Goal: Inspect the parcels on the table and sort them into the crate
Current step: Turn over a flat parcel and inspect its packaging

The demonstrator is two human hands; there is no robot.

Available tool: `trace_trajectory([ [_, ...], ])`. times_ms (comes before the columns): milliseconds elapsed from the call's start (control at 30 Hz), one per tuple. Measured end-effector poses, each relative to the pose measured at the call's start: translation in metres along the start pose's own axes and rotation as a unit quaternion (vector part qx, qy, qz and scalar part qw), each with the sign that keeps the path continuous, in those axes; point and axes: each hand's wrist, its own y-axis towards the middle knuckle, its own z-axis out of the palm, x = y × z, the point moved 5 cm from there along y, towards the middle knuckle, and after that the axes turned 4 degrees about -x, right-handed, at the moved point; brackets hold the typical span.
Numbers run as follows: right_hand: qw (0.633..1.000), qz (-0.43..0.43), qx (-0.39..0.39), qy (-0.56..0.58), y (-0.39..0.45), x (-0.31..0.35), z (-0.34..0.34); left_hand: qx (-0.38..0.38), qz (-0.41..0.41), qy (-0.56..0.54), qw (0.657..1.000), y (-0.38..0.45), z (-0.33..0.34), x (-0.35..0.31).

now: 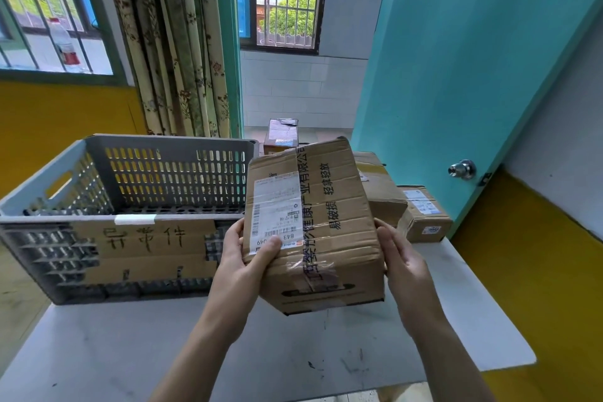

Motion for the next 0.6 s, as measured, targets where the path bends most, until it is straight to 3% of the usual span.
trace_trajectory([
  [167,0.993,0.097,0.059,-0.031,0.012,-0.029,0.005,0.004,-0.009,-0.024,1.000,0.002,0.000,0.001],
  [300,0.994,0.071,0.009,-0.083,0.005,-0.011,-0.004,0.008,0.012,0.078,0.997,0.010,-0.003,-0.002],
  [467,0.997,0.056,-0.044,-0.013,0.001,0.000,-0.016,0.011,0.042,0.179,0.983,0.009,0.002,-0.008],
  [600,0.996,0.053,-0.016,0.077,-0.003,0.002,-0.014,0.055,0.053,0.197,0.977,0.008,0.016,-0.010],
])
